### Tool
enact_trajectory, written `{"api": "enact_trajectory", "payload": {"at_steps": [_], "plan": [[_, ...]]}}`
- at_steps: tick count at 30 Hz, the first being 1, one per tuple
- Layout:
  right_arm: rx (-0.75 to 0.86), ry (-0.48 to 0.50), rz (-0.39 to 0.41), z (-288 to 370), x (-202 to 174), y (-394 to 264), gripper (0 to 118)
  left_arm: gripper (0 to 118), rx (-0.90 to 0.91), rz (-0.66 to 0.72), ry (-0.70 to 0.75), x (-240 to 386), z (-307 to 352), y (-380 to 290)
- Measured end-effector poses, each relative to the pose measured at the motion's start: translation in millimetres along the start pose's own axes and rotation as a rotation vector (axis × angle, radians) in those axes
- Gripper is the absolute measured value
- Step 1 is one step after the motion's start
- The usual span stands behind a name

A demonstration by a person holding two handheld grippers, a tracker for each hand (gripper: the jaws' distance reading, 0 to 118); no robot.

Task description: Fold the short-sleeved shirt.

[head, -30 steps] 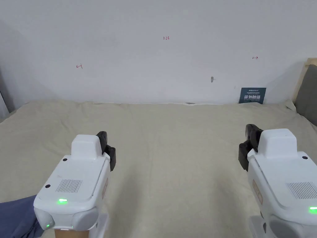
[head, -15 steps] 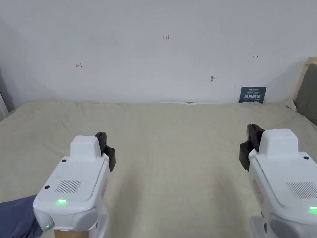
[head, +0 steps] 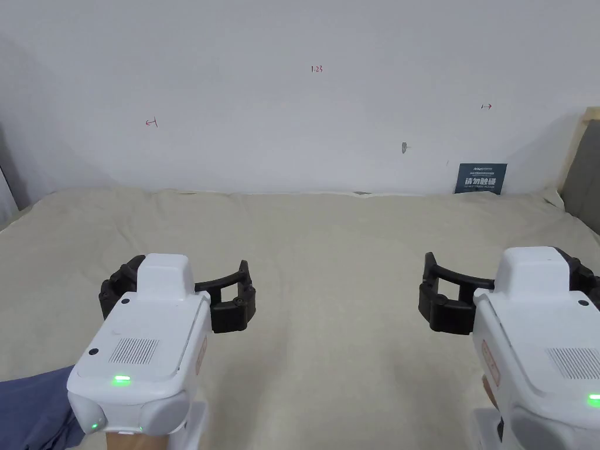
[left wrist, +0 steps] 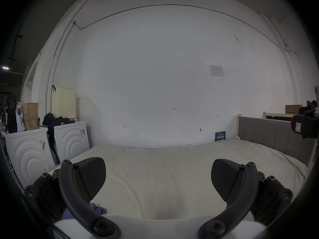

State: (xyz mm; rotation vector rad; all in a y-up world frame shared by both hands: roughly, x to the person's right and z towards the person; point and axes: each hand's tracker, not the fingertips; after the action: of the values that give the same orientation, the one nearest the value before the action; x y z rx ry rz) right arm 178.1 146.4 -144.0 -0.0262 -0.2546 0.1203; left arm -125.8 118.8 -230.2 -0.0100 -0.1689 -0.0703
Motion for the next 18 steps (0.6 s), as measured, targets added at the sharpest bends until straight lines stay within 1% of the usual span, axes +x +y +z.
{"api": "enact_trajectory", "payload": {"at_steps": [5,18], "plan": [[-0.001,0.007,-0.02,0.2,2.2,2.9,118,118,0.012,-0.004,0.023,1.7,2.2,-0.2],[0.002,0.016,-0.021,4.1,2.8,3.6,118,118,0.01,0.016,0.017,1.3,3.9,2.0]]}}
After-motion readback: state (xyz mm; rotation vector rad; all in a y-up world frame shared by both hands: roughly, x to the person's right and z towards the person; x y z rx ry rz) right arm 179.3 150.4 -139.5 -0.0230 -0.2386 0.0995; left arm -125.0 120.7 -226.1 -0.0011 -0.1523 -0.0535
